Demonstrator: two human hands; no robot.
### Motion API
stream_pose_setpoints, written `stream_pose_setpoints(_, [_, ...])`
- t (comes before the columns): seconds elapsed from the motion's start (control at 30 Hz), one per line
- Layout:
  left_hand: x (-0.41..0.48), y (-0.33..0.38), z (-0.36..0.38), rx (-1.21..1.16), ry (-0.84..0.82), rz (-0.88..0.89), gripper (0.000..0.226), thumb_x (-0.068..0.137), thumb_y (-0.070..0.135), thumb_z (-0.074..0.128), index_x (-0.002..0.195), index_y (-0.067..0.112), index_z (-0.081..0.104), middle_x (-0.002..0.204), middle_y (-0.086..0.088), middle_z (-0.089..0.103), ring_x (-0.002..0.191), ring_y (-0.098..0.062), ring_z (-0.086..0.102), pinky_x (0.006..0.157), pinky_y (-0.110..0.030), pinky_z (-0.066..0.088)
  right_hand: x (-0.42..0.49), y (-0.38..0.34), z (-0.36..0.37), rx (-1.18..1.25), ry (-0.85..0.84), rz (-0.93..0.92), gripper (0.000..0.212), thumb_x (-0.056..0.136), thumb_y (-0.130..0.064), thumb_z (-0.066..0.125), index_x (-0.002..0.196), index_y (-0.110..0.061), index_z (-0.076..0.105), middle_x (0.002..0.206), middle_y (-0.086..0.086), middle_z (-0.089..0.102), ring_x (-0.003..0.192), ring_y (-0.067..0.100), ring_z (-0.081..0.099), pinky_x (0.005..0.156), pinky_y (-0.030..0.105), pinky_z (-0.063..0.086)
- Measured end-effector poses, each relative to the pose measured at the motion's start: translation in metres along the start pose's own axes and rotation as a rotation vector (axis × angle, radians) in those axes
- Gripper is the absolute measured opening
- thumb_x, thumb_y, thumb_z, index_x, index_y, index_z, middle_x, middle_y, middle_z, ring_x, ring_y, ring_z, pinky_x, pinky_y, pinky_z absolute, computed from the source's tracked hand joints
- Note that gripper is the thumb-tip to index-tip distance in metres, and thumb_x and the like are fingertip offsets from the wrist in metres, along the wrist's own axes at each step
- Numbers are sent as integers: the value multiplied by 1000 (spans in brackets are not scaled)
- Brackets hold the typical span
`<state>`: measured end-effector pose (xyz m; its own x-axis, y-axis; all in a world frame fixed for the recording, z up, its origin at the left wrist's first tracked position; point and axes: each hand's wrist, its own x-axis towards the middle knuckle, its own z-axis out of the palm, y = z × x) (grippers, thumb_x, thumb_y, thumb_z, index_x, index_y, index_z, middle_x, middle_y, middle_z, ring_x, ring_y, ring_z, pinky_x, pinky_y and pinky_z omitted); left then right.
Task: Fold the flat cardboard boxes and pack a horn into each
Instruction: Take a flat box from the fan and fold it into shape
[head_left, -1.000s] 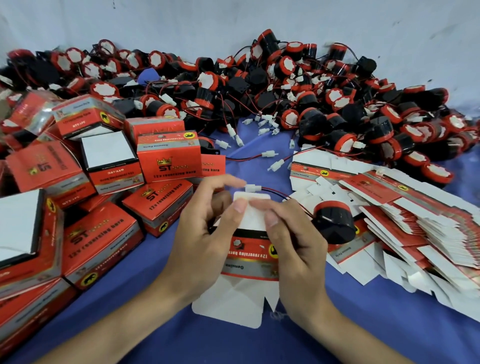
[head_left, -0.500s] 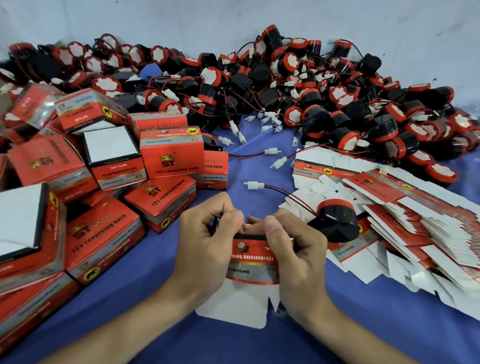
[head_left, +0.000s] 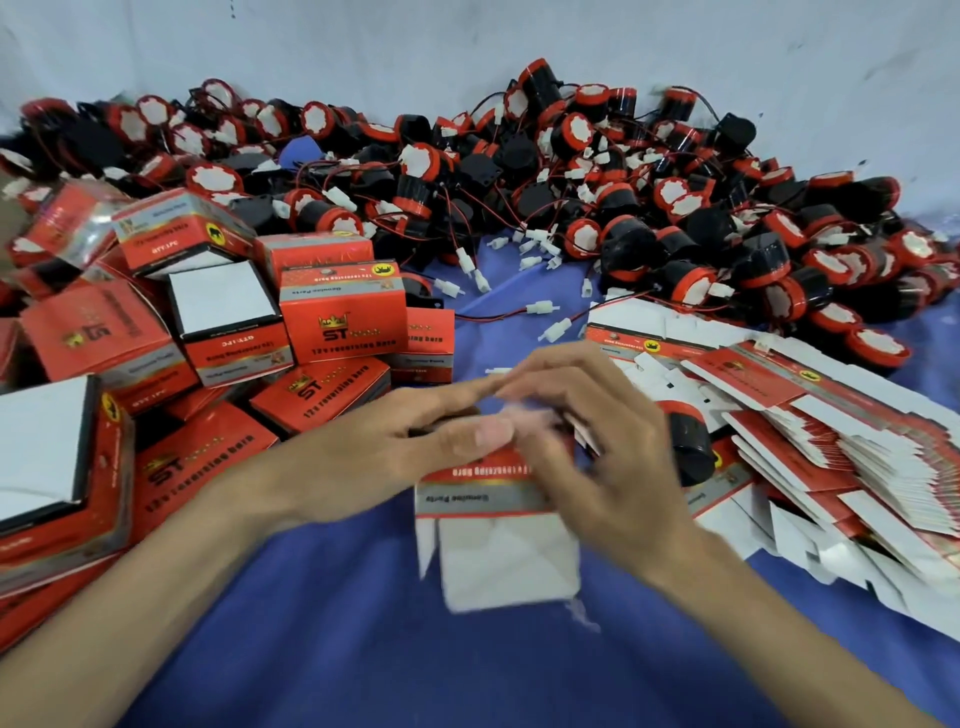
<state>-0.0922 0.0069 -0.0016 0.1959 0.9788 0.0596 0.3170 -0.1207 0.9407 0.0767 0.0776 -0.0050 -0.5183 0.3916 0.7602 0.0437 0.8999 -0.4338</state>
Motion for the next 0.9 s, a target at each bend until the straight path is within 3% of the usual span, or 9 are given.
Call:
stream_pose_setpoints(0.1, [10,-16,7,-527,309,66,73,73,63,65,130,19,54,128,-1,63,120,-17,57,100,-29,47,20,15,-38,-327,9,138,44,97,-39,38,101,-6,66,97,7,60,93,22,56,81,29,44])
stream_pose_setpoints(0.17, [11,-21,16,-644,481,120,50,85,53,49,128,28,54,125,10,64,117,-6,58,93,-22,48,26,28,-68,-591,-286,490,61,89,-67,34,119,-21,60,109,2,59,104,24,55,88,39,46])
stream_pose_setpoints(0.27, [10,-32,25,-532,506,-3,71,82,49,60,144,29,33,127,16,59,114,-1,58,101,-26,42,21,36,-85,-653,-789,840,87,57,-88,29,120,-34,54,118,-4,61,107,18,56,90,36,45])
stream_pose_setpoints(0.4, [1,-27,24,107,276,-106,105,74,56,69,138,56,-14,131,22,31,113,4,54,98,-17,41,8,35,-87,-434,-926,682,59,56,-92,41,99,-52,51,100,-31,53,92,-12,49,74,16,39])
stream_pose_setpoints(0.5, [-4,-19,6,311,120,-42,107,68,40,84,144,53,11,128,30,46,114,7,53,97,-13,41,1,31,-96,-371,-1115,633,75,51,-92,45,121,-68,35,118,-49,33,113,-17,38,93,21,40])
stream_pose_setpoints(0.57, [-7,-17,-4,453,139,-6,79,58,35,89,121,41,42,106,24,59,98,4,59,81,-13,46,-4,24,-101,-392,-1192,623,82,51,-92,44,127,-74,20,125,-49,28,116,-20,32,96,22,38])
stream_pose_setpoints(0.63, [-9,-15,-8,608,239,-21,65,51,39,89,97,34,44,90,16,58,82,0,57,67,-19,45,-7,12,-100,-407,-1199,623,83,48,-93,45,120,-82,6,121,-48,31,102,-28,29,89,20,37])
stream_pose_setpoints(0.8, [-10,-17,-8,342,309,-38,93,54,35,92,126,48,34,109,21,57,100,5,57,85,-16,48,-21,-6,-84,-501,-979,483,84,49,-98,34,116,-48,37,89,-35,49,89,-13,45,74,13,42])
stream_pose_setpoints(0.9, [-8,-17,-8,174,383,-18,72,56,25,93,112,38,50,102,22,63,92,3,61,76,-12,48,-25,-13,-82,-555,-1148,555,100,45,-101,33,130,-59,1,126,-38,9,121,-6,21,107,36,36])
